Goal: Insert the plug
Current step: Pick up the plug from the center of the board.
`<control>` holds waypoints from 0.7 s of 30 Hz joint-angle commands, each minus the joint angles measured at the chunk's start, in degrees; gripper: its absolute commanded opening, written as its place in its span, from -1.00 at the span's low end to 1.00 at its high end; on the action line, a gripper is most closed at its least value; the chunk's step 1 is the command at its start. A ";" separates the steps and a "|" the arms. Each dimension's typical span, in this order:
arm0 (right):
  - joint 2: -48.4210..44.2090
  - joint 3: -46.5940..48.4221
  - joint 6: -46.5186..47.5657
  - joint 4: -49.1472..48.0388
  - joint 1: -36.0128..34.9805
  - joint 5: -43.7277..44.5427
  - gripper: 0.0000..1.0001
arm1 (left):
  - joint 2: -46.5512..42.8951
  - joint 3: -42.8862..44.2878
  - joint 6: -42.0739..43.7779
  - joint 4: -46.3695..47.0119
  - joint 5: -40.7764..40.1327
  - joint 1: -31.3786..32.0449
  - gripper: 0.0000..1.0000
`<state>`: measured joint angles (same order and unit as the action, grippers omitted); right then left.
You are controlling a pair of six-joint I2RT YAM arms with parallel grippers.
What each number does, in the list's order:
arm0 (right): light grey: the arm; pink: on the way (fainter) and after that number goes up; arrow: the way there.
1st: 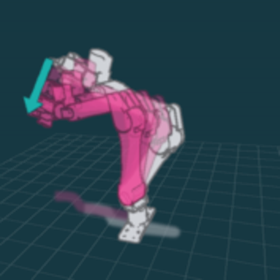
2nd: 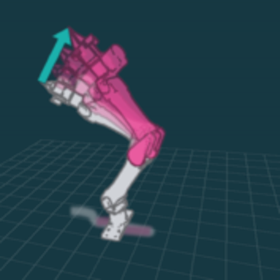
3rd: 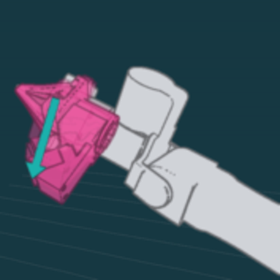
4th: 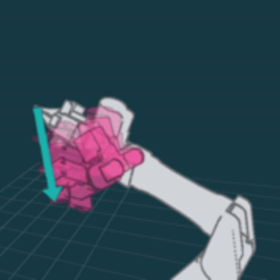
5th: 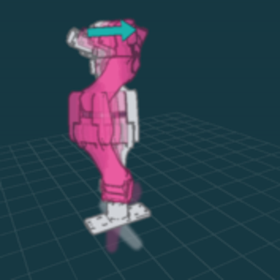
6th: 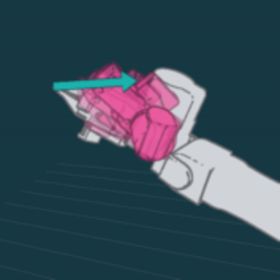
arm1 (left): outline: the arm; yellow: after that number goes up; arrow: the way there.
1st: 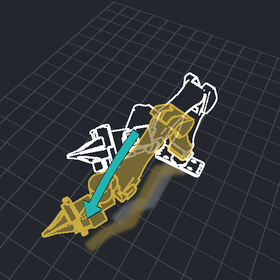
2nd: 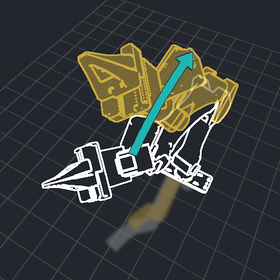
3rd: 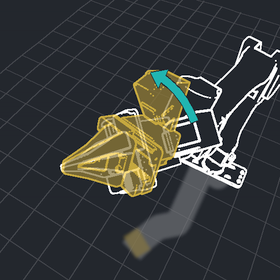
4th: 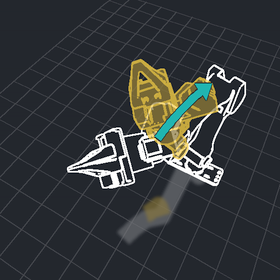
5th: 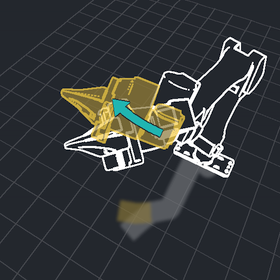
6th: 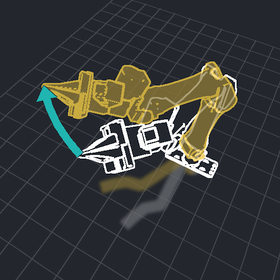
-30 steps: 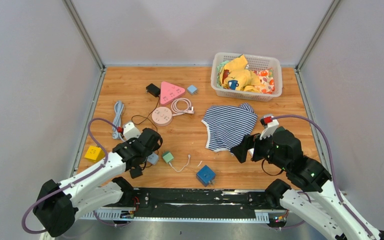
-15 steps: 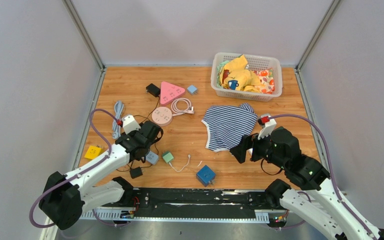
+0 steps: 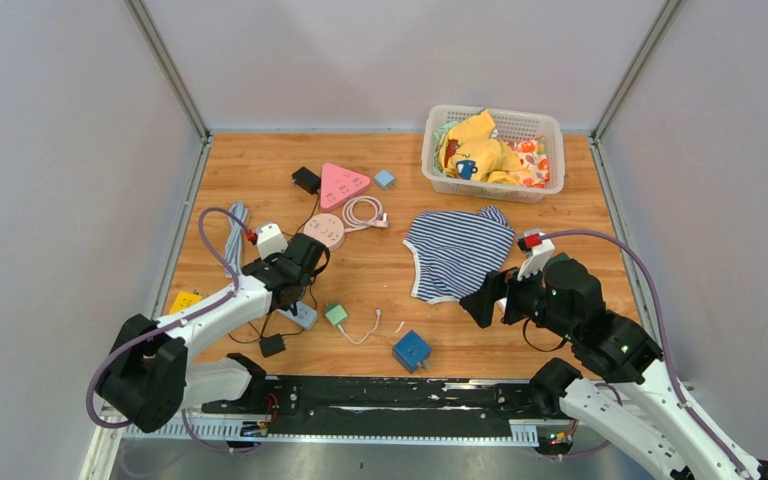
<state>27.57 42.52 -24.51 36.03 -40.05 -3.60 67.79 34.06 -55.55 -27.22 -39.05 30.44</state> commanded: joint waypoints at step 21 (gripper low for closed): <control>2.46 2.13 1.77 -0.08 -0.68 1.13 0.89 | 0.26 2.88 2.45 -4.89 -6.41 -1.23 -1.00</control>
<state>29.23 42.70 -24.56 36.03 -40.05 -3.81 71.83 34.74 -52.73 -27.90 -40.38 29.69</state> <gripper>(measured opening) 0.945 0.005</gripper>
